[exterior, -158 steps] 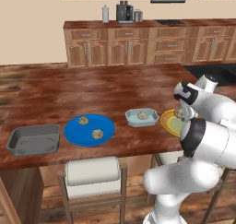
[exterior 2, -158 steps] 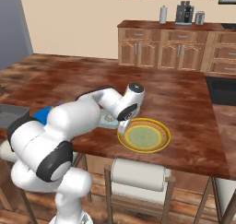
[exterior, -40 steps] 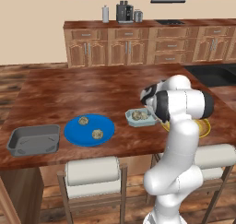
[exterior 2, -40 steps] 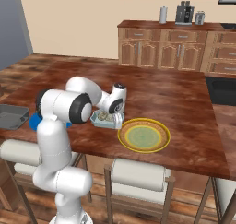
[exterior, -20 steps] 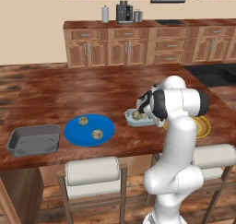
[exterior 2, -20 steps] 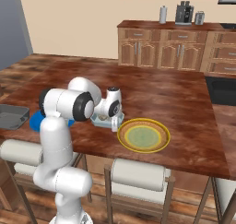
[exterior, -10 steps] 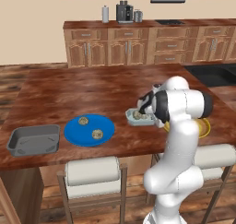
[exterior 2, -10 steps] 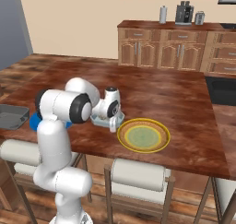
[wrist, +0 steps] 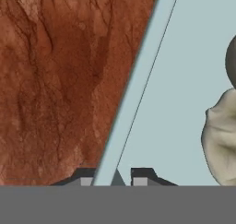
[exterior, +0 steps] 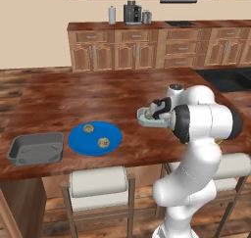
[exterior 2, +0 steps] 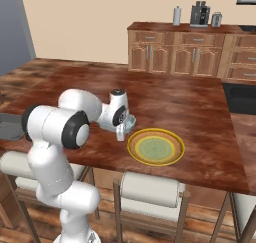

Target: Place two dumplings into each of the tupperware containers and then place the containers in the fridge.

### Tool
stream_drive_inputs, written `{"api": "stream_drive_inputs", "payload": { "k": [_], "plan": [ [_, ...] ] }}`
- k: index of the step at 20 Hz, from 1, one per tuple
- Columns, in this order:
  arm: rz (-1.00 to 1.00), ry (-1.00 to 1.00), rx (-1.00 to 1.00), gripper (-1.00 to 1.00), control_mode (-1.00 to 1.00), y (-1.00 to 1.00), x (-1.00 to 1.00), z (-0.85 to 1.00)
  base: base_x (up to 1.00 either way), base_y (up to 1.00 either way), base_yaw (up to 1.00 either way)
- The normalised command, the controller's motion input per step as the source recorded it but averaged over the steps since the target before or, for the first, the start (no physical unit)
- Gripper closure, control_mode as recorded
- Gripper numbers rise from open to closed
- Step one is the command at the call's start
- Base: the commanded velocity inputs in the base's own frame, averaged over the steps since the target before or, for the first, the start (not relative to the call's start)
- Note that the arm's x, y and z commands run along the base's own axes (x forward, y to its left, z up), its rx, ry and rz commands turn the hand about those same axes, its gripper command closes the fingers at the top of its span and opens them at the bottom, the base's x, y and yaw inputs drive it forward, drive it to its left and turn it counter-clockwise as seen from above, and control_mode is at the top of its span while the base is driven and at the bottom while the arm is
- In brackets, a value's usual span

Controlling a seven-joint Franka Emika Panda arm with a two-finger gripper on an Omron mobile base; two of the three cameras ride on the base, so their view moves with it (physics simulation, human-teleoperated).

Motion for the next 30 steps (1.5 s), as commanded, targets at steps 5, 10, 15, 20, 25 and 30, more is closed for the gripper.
{"api": "stream_drive_inputs", "payload": {
  "k": [5,10,15,20,25,30],
  "plan": [
    [0.09,-0.03,0.00,1.00,-1.00,-0.13,-0.85,0.84,0.00,0.00,0.00],
    [0.10,-0.14,-0.01,1.00,-1.00,-0.04,-1.00,0.52,0.00,0.00,0.00],
    [0.10,-0.06,-0.07,1.00,-1.00,0.00,-1.00,0.22,0.00,0.00,0.00],
    [0.08,0.00,-0.14,1.00,-1.00,0.04,-1.00,0.02,0.00,0.00,0.00],
    [0.11,-0.02,0.07,1.00,-1.00,0.00,-0.97,0.22,0.00,0.00,0.00],
    [0.07,-0.01,0.05,1.00,-1.00,0.39,-0.76,0.32,0.00,0.00,0.00]
  ]
}}
